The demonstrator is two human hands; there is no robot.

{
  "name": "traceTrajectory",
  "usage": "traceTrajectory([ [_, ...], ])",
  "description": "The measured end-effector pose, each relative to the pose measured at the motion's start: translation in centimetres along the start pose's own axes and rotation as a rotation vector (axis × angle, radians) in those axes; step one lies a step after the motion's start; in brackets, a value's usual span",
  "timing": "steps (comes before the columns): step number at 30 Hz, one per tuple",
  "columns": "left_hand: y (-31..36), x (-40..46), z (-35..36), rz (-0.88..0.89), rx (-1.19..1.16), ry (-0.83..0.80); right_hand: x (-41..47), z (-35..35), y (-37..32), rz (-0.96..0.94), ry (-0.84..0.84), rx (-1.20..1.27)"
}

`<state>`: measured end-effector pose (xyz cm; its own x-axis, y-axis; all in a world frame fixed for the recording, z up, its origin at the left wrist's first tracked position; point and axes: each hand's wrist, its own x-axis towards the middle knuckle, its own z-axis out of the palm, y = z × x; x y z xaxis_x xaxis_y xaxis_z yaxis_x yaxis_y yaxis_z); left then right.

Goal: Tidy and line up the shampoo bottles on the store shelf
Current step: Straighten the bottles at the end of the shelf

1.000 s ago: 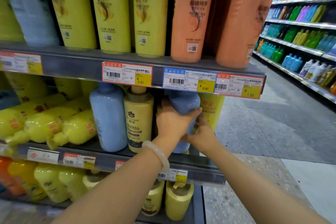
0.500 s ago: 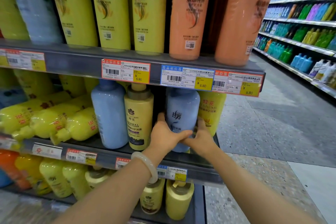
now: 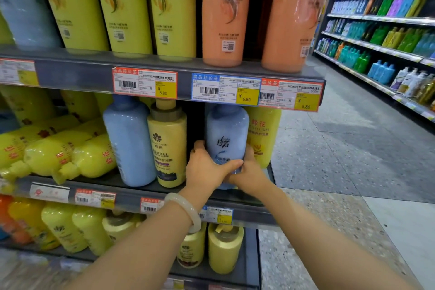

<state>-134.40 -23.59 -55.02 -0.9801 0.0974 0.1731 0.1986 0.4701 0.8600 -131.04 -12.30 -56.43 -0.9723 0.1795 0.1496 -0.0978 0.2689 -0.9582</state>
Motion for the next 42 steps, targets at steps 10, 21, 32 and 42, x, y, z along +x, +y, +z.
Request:
traceTrajectory([
  [10,-2.4,-2.6,0.2,0.106,-0.063,0.121,-0.9,-2.0,1.9,-0.054,-0.035,-0.232],
  [21,-1.1,-3.9,3.2,0.080,-0.148,0.125,1.6,-6.4,1.5,0.122,0.467,-0.183],
  [32,-1.6,-0.7,4.4,0.069,-0.200,0.180,5.1,-5.7,2.3,0.108,0.347,-0.084],
  [42,-0.5,-1.1,3.7,0.054,-0.153,0.152,3.8,-4.8,2.2,0.139,0.359,-0.106],
])
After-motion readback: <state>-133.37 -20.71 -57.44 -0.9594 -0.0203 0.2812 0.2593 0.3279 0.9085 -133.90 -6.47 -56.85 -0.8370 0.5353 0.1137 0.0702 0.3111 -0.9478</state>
